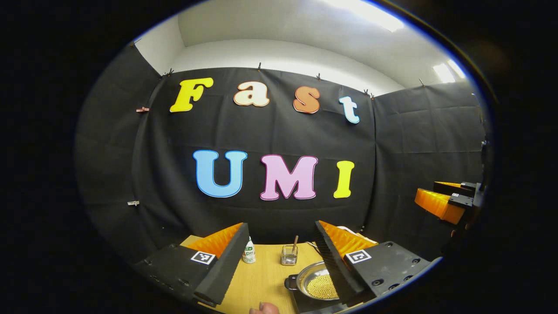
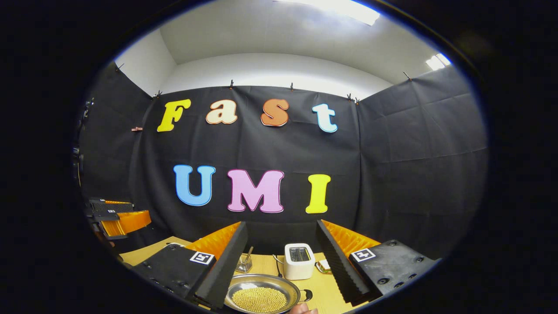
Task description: First push the handle of the pot to place it horizontally, then grasp the pot with both hands and set it on the induction cooktop.
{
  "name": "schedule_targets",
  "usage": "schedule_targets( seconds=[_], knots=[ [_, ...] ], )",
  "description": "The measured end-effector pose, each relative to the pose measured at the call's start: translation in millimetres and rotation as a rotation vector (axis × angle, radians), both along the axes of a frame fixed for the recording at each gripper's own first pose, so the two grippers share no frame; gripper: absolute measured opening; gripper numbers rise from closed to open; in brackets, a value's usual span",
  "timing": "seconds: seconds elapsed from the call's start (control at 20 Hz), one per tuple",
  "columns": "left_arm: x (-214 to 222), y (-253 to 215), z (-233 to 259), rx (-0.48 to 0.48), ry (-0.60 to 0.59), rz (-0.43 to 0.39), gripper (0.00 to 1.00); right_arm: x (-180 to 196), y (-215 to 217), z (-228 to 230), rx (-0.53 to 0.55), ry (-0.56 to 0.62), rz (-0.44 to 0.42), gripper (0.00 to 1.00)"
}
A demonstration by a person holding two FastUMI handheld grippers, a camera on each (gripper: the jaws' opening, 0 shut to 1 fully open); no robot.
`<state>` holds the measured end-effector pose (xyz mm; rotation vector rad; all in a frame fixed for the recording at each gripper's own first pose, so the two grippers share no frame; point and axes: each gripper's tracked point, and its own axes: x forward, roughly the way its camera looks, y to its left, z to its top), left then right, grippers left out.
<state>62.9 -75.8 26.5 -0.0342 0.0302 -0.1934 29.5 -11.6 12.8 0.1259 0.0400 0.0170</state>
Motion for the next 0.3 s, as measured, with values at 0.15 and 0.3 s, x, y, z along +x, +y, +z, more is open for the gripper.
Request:
schedule_targets(
  seconds=[0.15,0.3],
  knots=[
    [-2.3,-0.7,-0.7,0.000,0.003,-0.001,0.93,-1.4,2.1,1.2,0.001,0.000,0.002,0.98],
    [-4.6,0.9,-1.6,0.001,0.008,0.002,0.93,-1.7,4.3,0.7,0.001,0.004,0.006,0.98]
  ],
)
